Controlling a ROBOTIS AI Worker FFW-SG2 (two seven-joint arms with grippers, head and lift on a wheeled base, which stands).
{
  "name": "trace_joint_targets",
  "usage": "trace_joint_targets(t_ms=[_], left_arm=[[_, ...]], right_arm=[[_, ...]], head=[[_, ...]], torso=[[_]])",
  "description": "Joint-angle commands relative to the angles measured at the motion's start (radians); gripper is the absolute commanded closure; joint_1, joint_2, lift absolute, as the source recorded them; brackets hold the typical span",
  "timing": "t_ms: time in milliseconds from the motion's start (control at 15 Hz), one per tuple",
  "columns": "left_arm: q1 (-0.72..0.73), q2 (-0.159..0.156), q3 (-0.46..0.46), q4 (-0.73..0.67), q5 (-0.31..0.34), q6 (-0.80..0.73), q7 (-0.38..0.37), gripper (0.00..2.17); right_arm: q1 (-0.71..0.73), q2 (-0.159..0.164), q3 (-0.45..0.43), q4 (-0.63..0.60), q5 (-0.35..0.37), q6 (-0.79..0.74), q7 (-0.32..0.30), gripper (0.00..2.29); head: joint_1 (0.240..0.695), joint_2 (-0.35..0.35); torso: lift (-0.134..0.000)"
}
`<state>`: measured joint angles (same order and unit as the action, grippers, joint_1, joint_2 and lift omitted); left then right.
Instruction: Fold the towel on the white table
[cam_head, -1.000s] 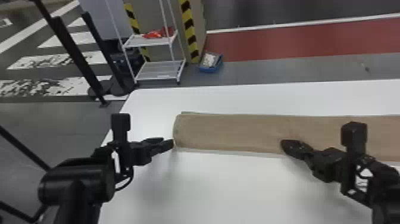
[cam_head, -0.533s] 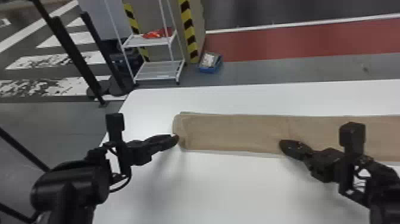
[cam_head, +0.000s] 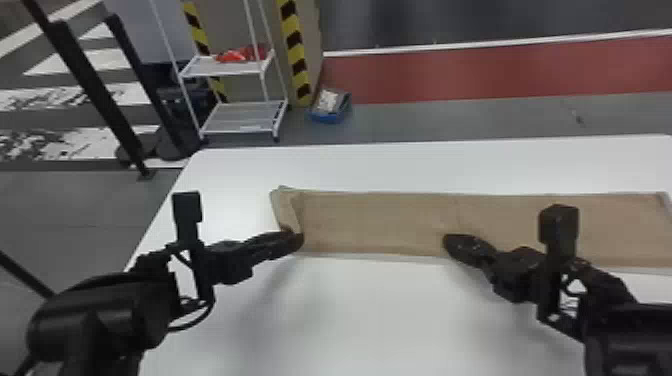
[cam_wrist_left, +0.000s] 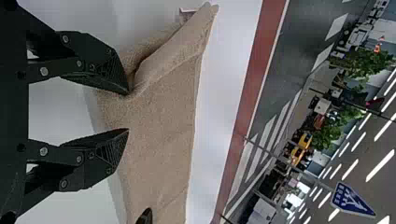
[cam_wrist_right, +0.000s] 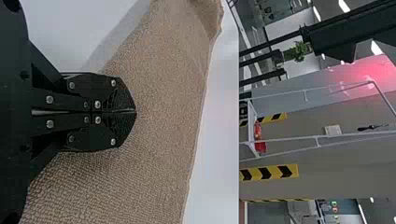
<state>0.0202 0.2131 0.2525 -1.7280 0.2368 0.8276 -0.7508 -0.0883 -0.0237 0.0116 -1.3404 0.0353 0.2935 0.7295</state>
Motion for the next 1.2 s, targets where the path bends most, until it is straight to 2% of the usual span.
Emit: trace_joint_targets(t_ms=[0,200,533,733,867,1000,1133], left_arm=[[-0.011,-0.001,0.001,0.001,0.007,0.0,0.001,0.71],[-0.013,-0.026,-0.025,-0.001,-0.011,-0.028,0.042,0.71],[-0.062,-0.026,-0.062,0.079,-0.122,-0.187,0.13,0.71],[-0.062,-0.023,-0.07,0.087,-0.168,-0.196,0.142,0.71],[-0.062,-0.018,-0.07,0.088,-0.172,-0.196,0.128,0.73],[-0.056,-0.02,-0.067,0.08,-0.16,-0.193,0.13,1.32],[-0.045,-0.018,-0.053,0.059,-0.145,-0.178,0.126,1.45]], right_arm=[[0.004,-0.002,-0.007,0.0,-0.003,0.003,0.001,1.9],[0.005,-0.004,-0.018,0.006,-0.006,-0.003,0.004,1.9],[0.005,-0.004,-0.019,0.006,-0.006,0.0,0.013,1.9],[0.002,-0.004,-0.021,0.006,-0.009,0.0,0.016,1.9],[-0.001,-0.004,-0.021,0.01,-0.009,0.0,0.016,1.9],[-0.004,-0.004,-0.021,0.013,-0.009,0.0,0.016,1.9],[-0.004,-0.004,-0.024,0.013,-0.009,0.0,0.016,1.9]], head=[[0.695,0.174],[0.695,0.166],[0.695,0.155],[0.695,0.168],[0.695,0.173],[0.695,0.175],[0.695,0.174]], torso=[[-0.123],[-0.123],[-0.123],[-0.123],[-0.123],[-0.123],[-0.123]])
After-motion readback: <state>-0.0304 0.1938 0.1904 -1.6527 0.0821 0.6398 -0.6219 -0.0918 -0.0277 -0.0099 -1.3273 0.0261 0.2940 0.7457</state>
